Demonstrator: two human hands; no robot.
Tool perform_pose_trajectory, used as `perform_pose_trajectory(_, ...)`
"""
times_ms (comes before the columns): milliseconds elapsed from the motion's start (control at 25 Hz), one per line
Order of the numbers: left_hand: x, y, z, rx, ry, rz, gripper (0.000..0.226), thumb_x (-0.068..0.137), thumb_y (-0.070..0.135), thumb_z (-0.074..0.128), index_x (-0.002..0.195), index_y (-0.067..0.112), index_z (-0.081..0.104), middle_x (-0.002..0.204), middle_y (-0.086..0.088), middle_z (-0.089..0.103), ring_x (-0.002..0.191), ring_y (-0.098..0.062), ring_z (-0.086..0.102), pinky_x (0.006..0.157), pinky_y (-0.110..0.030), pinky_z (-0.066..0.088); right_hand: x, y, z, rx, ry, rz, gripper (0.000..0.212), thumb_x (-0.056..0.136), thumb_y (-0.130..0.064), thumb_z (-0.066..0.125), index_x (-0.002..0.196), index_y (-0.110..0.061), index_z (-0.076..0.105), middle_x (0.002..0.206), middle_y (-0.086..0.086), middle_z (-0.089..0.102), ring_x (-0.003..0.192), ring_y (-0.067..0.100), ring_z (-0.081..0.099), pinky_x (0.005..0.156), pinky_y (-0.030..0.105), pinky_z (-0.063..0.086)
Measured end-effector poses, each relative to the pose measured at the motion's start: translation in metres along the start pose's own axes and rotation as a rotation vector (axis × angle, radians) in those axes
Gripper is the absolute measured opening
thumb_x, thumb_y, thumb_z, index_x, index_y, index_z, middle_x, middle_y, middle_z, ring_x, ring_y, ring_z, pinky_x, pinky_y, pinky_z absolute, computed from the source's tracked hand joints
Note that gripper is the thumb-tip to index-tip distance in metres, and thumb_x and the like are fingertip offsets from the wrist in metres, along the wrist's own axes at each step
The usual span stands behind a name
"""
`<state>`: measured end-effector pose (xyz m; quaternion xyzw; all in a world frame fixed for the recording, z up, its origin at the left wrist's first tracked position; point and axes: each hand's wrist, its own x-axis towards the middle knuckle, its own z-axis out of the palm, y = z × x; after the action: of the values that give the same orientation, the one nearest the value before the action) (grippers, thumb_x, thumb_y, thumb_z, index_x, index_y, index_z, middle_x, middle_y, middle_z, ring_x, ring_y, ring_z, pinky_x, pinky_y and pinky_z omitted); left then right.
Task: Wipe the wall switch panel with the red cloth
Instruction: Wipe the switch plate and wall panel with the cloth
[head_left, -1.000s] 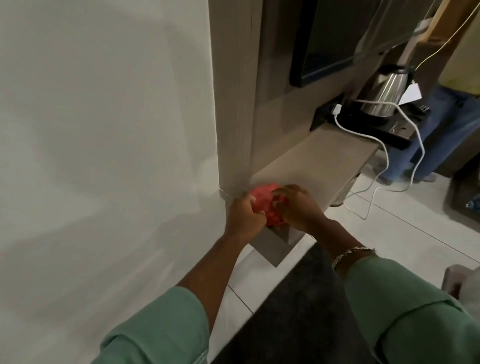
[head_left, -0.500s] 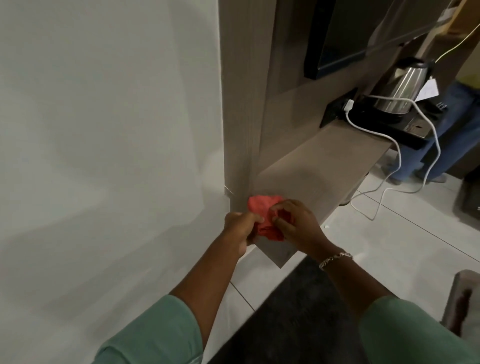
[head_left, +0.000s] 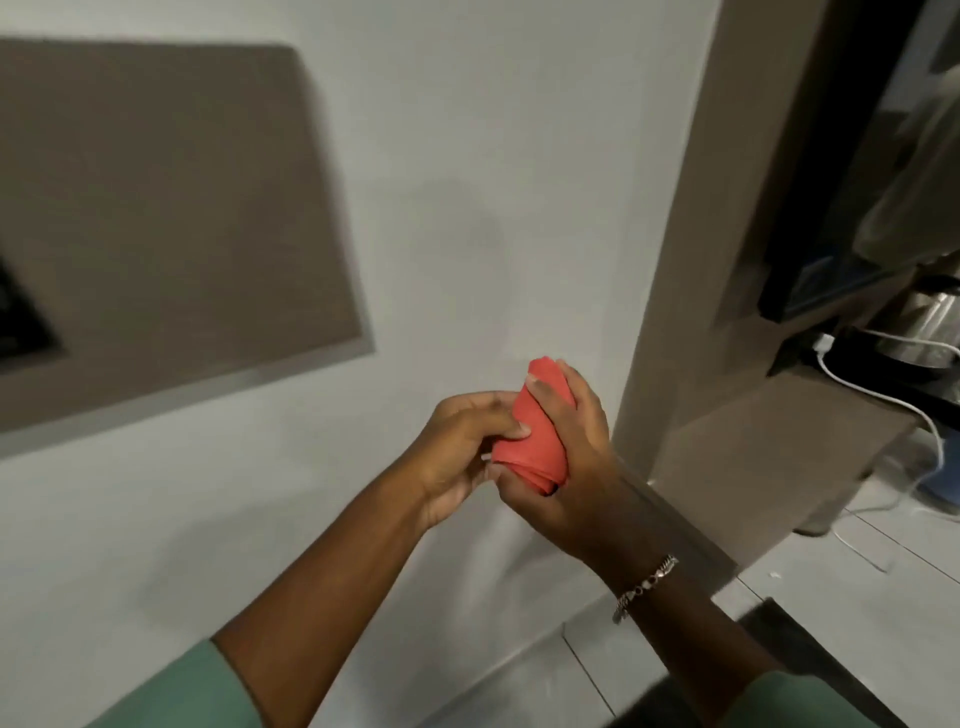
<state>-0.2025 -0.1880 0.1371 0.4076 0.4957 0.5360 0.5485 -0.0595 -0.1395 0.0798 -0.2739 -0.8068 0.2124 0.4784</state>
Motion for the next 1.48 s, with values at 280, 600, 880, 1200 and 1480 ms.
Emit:
perform_pose_trajectory(280, -0.159, 0.120, -0.082, 0.572, 0.390, 0.540, 0.035, 0.084, 0.000, 0.065, 0.113, 0.019, 0.071, 0.096, -0.016, 0.071, 0.091, -0.032, 0.069, 0.085, -0.042, 0.062, 0.066, -0.153, 0.095, 0.058, 0.244, -0.435, 0.084, 0.070, -0.031, 0.080, 0.145, -0.023, 0.041, 0.158, 0.016, 0.031, 0.145, 0.023, 0.035, 0.112, 0.043, 0.045)
perform_pose_trajectory(600, -0.282, 0.169, -0.190, 0.766, 0.604, 0.857, 0.035, 0.081, 0.012, 0.061, 0.115, 0.021, 0.065, 0.104, 0.000, 0.072, 0.100, -0.010, 0.068, 0.095, -0.029, 0.056, 0.108, -0.272, 0.192, -0.079, 0.267, -0.632, 0.082, 0.075, -0.040, 0.075, 0.146, -0.026, 0.038, 0.157, 0.023, 0.031, 0.146, 0.041, 0.034, 0.117, 0.060, 0.031)
perform_pose_trajectory(880, -0.293, 0.177, -0.312, 1.564, 0.986, 1.258, 0.044, 0.080, 0.001, 0.054, 0.123, -0.005, 0.064, 0.129, -0.024, 0.064, 0.126, -0.035, 0.056, 0.110, -0.046, 0.039, 0.102, -0.256, 0.215, -0.139, 0.162, -0.528, 0.094, 0.079, -0.080, 0.049, 0.154, -0.029, 0.025, 0.169, 0.010, 0.010, 0.157, 0.032, 0.003, 0.124, 0.066, 0.010)
perform_pose_trajectory(1200, -0.258, 0.161, -0.339, 2.192, 1.237, 0.951, 0.070, 0.095, 0.037, 0.036, 0.157, 0.009, 0.020, 0.165, -0.011, 0.018, 0.154, -0.030, 0.014, 0.124, -0.050, 0.004, 0.117, -0.260, 0.234, -0.085, 0.383, -0.596, 0.050, 0.101, -0.048, 0.032, 0.143, -0.025, 0.044, 0.157, 0.008, 0.037, 0.151, 0.036, 0.026, 0.117, 0.064, 0.028)
perform_pose_trajectory(1480, -0.252, 0.159, -0.340, 2.197, 1.325, 0.918, 0.075, 0.096, 0.044, 0.035, 0.157, 0.007, 0.013, 0.166, -0.012, 0.008, 0.155, -0.027, 0.003, 0.124, -0.052, 0.007, 0.128, -0.259, 0.229, -0.102, 0.353, -0.694, 0.050, 0.095, -0.051, 0.045, 0.139, -0.027, 0.050, 0.153, 0.006, 0.045, 0.149, 0.033, 0.031, 0.114, 0.064, 0.029)
